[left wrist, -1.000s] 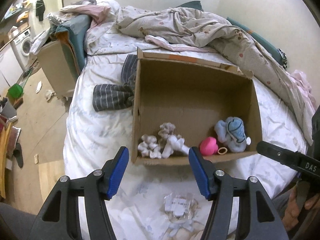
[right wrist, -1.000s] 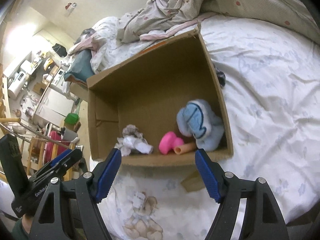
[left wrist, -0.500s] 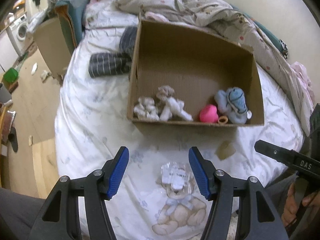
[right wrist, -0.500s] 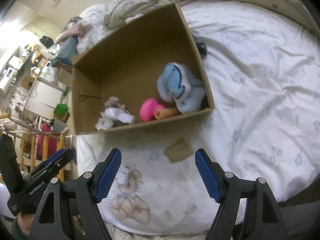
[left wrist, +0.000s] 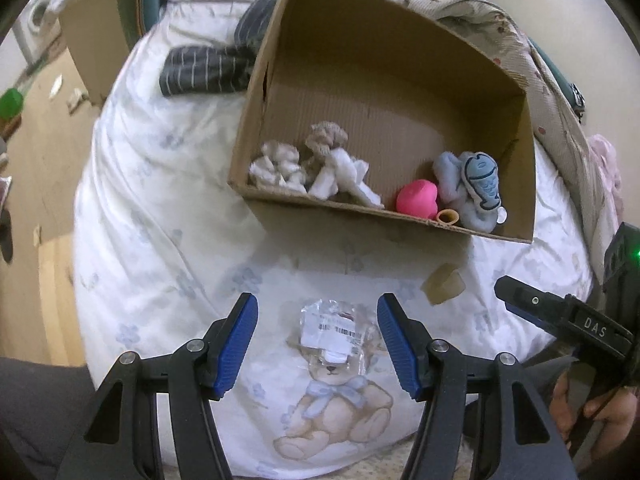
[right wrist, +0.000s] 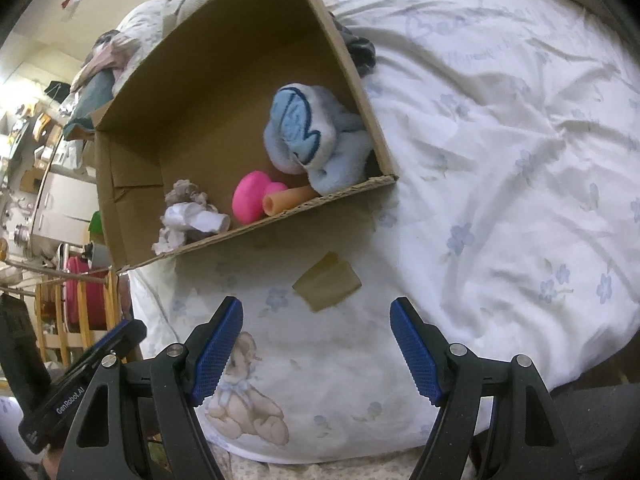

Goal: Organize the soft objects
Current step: 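Withdraw both grippers toward the clear plastic bag and tan square pad, then grasp the clear barcode bag with the left gripper while the right gripper grasps the tan pad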

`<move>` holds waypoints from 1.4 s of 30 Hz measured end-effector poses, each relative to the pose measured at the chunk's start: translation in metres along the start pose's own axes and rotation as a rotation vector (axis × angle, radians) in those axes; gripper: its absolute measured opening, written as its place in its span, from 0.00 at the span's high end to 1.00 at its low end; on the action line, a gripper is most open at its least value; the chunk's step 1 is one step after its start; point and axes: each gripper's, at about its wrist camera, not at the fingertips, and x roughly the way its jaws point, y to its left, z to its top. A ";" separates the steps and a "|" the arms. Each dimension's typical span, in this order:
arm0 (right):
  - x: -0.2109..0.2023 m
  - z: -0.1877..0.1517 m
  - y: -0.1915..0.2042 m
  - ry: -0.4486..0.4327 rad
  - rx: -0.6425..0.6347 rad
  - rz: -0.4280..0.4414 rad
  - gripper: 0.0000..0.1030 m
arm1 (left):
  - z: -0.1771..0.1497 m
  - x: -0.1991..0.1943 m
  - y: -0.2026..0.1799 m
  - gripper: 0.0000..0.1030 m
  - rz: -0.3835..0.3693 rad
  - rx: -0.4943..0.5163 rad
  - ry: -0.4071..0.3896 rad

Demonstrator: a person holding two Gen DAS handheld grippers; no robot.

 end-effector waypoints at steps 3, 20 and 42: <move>0.001 0.002 -0.002 0.002 0.018 0.018 0.22 | 0.000 0.010 0.000 0.43 0.007 -0.010 0.035; 0.009 0.003 0.000 0.028 0.009 -0.023 0.22 | -0.020 0.086 -0.038 0.43 0.100 0.155 0.252; 0.021 0.005 0.004 0.034 0.001 -0.046 0.22 | -0.005 -0.001 -0.010 0.79 0.059 0.075 0.027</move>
